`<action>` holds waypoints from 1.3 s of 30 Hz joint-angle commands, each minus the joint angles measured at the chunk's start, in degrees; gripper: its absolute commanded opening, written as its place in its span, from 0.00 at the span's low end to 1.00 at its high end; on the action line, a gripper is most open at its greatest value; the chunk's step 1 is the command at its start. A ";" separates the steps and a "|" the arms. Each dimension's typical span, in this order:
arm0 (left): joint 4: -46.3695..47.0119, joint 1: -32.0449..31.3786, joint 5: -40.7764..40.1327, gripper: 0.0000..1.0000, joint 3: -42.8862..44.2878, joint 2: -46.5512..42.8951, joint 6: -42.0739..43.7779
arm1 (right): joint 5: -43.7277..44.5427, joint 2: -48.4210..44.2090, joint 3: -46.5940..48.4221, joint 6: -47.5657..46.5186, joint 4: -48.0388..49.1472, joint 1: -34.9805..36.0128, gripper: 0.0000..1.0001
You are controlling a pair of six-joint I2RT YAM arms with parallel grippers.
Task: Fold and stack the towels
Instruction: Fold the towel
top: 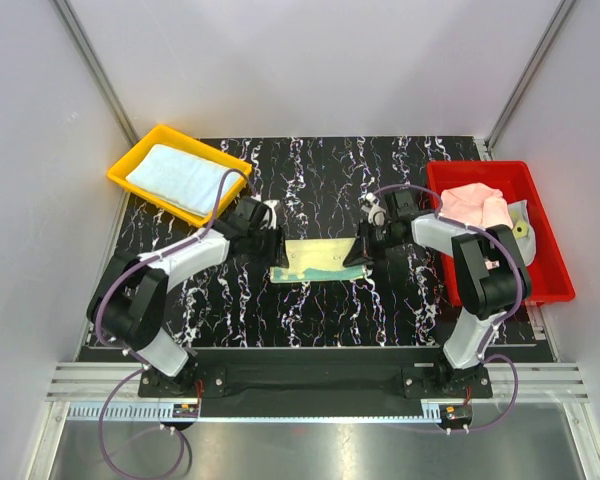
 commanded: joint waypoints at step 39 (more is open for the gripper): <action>15.99 8.69 8.79 0.52 -7.58 3.17 -7.26 | 10.15 -10.69 3.92 -3.54 -8.11 -1.84 0.18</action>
